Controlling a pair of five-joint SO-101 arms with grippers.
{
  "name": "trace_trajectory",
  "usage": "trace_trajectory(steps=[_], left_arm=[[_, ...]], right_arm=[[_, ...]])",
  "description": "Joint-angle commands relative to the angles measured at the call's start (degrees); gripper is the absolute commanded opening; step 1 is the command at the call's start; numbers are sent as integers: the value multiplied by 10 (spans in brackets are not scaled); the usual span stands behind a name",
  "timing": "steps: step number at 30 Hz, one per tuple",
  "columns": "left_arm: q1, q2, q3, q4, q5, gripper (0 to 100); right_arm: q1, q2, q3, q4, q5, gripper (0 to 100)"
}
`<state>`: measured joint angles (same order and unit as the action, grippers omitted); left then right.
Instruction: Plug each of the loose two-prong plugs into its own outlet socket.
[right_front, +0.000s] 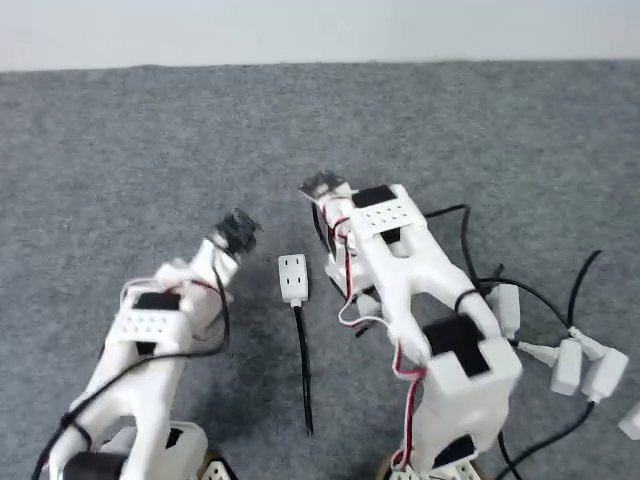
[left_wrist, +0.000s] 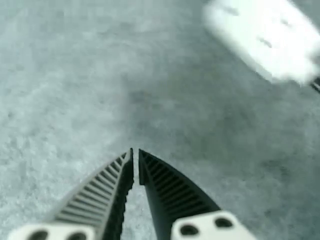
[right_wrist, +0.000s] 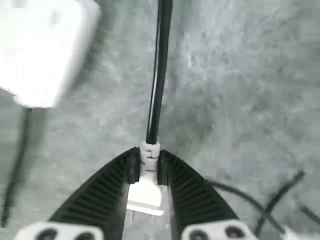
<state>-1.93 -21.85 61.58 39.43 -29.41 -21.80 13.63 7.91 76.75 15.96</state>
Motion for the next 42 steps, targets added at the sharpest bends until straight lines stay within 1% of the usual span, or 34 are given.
trace_trajectory(steps=[1,3,7,9,11,14,18,22,26,28,35,38,40,42], left_arm=[[-11,114,-137,71,19,13],[-11,197,-220,137,16,13],[-9,318,-349,257,-52,13],[-8,336,-370,283,-87,13],[-7,329,-365,286,-111,13],[4,296,-326,267,-133,13],[24,208,-224,213,-171,12],[37,97,-109,132,-173,12],[47,12,-27,80,-184,12],[47,-9,-10,71,-184,12],[52,-11,-5,70,-184,13],[47,-11,-5,58,-181,13],[47,-12,-3,44,-162,13],[42,-12,-3,23,-119,13]], right_arm=[[-28,-116,-54,36,-25,8],[-52,-174,-57,48,-30,8],[-111,-284,-55,65,-37,8],[-131,-320,-48,72,-63,8],[-141,-340,-33,72,-78,8],[-151,-343,3,50,-94,8],[-163,-335,63,-21,-120,8],[-170,-317,107,-77,-139,8],[-176,-306,110,-83,-141,8],[-176,-306,110,-85,-141,8],[-175,-305,109,-89,-140,8],[-167,-305,113,-109,-135,8],[-153,-299,123,-136,-128,8],[-140,-285,134,-172,-108,8]])
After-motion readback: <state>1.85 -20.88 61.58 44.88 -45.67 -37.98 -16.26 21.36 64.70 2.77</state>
